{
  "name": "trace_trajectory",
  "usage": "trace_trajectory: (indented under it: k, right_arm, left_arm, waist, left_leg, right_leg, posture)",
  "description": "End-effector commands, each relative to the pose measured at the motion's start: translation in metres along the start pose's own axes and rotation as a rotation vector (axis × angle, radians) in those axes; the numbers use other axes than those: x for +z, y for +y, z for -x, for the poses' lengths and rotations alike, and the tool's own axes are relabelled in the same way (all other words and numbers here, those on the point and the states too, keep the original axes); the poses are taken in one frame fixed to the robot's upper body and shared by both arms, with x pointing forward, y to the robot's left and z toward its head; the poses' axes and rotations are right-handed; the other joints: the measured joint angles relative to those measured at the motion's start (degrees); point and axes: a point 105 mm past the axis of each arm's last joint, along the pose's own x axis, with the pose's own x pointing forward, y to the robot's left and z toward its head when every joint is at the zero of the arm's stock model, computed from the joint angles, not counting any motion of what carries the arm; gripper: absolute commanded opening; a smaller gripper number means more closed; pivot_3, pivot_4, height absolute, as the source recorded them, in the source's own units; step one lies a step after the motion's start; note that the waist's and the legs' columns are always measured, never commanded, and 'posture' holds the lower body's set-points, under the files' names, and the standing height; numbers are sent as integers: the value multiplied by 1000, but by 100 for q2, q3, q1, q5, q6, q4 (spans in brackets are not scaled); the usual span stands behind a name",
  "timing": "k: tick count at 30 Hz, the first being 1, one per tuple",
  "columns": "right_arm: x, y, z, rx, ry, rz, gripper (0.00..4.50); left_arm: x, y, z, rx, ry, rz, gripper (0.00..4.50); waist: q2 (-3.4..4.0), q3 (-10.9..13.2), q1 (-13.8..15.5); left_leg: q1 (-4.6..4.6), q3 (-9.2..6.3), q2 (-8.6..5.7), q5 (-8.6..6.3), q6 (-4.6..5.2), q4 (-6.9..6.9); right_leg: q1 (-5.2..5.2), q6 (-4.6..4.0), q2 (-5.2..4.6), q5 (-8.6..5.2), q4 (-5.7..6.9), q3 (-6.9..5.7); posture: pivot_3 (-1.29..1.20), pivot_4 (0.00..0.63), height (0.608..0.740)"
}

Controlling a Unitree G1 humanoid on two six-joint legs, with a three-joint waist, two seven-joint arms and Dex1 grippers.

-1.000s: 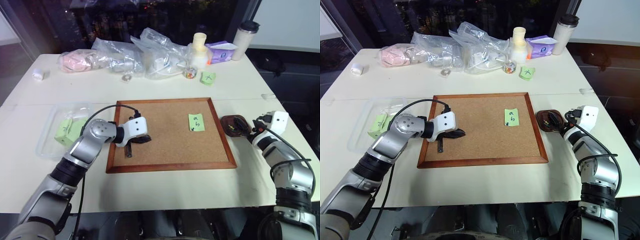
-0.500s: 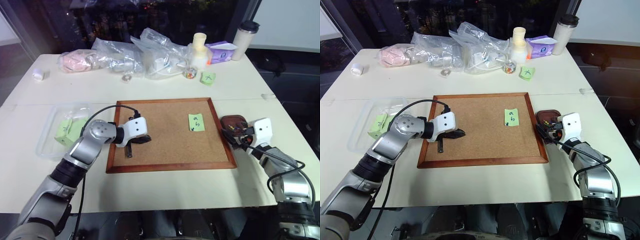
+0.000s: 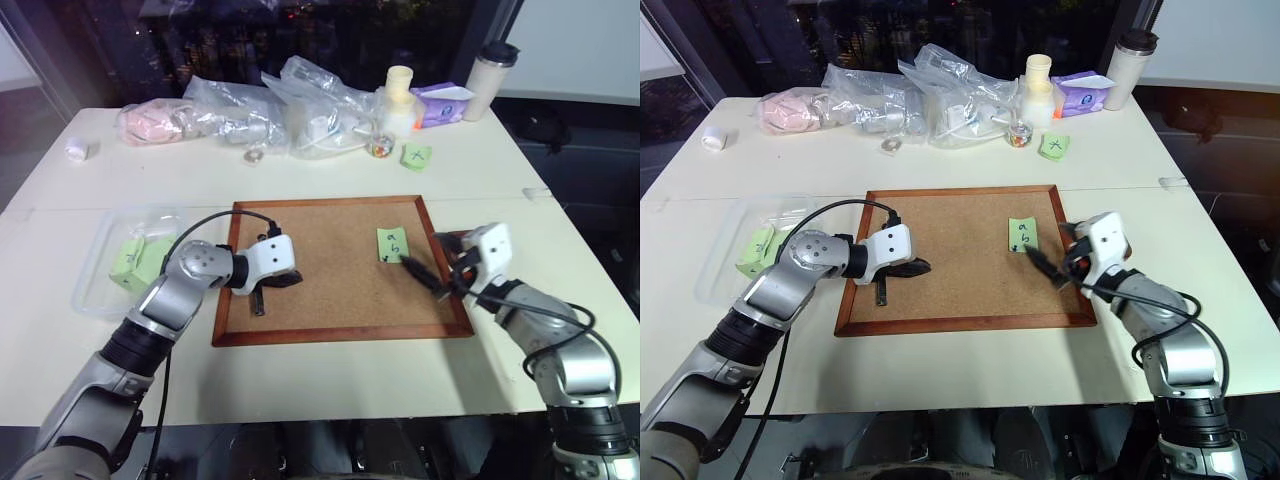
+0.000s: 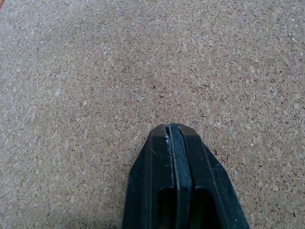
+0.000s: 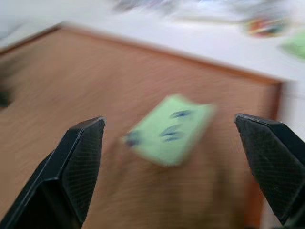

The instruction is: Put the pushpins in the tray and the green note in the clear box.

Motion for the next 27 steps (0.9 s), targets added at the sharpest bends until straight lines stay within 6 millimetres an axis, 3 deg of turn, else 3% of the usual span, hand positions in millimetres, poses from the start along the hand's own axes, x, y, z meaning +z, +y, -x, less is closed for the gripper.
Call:
trace_trajectory:
  k: [1,4,12,15,22,27]
  right_arm:
    - [14,8,-11,38,-42,45,4454]
    - [4,5,-22,26,-33,20,4454]
    - [-15,-5,-28,5,-12,-32,4454]
    - [-23,-5,-30,9,3,-37,3672]
    - [-34,3,-35,54,52,29,181]
    - [-38,6,-36,77,75,28,76]
  left_arm:
    - [-31,-18,-9,-72,108,70,0]
    - [-31,-17,-9,-68,107,70,0]
    - [-32,-18,-7,-64,111,76,0]
    - [-32,-18,-7,-62,110,76,0]
    - [-34,-17,-6,-58,115,77,0]
    - [-33,-15,-5,-52,114,77,0]
  waist:
    - [-1,-1,-2]
    - [-3,-2,10]
    - [-4,-2,6]
    - [-4,-2,5]
    - [-4,-3,-1]
    - [-7,-8,-5]
  left_leg:
    - [0,0,0,0,0,0]
    - [-1,0,0,1,-1,1]
    - [-2,1,0,4,-6,1]
    - [-1,1,0,4,-6,2]
    - [0,1,0,4,-7,2]
    - [2,1,0,4,-7,2]
  right_leg:
    - [0,0,0,0,0,0]
    - [0,0,1,0,0,-1]
    - [0,2,1,1,-2,-1]
    - [0,2,1,1,-2,-1]
    - [1,2,1,1,-2,-1]
    - [2,2,2,1,-1,-1]
  posture:
    - [0,150,734]
    - [0,150,734]
    - [0,150,734]
    - [0,150,734]
    - [0,150,734]
    - [0,150,734]
